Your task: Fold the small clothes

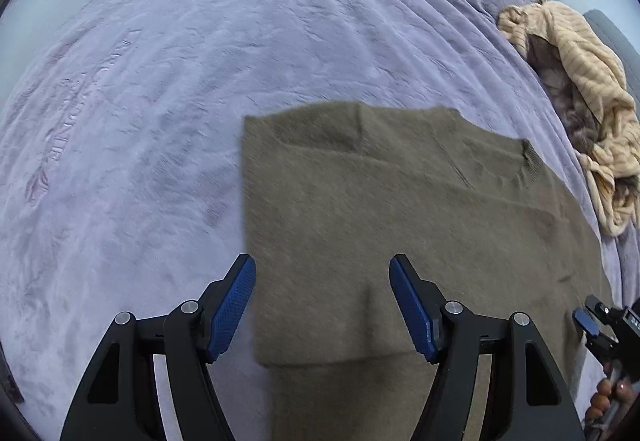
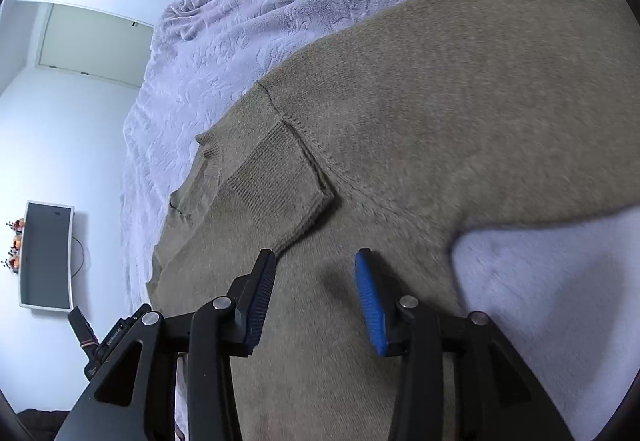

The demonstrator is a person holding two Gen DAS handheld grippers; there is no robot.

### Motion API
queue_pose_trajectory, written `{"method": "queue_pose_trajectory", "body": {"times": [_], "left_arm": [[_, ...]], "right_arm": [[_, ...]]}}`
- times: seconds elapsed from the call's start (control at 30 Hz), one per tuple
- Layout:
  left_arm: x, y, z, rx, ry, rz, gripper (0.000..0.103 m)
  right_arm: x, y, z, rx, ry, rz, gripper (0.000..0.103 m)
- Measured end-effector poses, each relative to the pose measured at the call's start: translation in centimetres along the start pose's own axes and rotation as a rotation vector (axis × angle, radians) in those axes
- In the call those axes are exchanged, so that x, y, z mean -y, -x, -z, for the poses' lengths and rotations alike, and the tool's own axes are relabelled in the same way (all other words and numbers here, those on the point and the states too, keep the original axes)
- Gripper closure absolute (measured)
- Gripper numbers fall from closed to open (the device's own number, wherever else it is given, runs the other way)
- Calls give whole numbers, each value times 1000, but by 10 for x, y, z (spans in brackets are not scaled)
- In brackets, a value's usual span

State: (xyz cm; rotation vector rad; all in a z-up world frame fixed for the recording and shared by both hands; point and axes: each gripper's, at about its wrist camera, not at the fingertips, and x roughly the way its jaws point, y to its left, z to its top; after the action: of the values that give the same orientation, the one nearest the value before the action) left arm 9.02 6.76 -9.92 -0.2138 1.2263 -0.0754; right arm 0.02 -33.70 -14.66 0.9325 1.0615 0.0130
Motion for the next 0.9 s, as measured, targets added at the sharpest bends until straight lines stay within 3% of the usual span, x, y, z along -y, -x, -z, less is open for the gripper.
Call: {"method": "queue_pose_trajectory", "body": {"times": [0.13,0.47,0.73,0.9], "left_arm": [[53,-6,28,-65,-77,50,33],[189,-26,70,-139,-303,151,33],[255,-35,78,-150,-345,194,33],[279,-39,82,-145,-360,201,33]], "right_arm": [[19,16,4,7,-44,-14,57],[74,63,-1,71,-131,1,57],[168,122,-13,257,-358,25,57],[223,145,-17,365,-520,-12,57]]}}
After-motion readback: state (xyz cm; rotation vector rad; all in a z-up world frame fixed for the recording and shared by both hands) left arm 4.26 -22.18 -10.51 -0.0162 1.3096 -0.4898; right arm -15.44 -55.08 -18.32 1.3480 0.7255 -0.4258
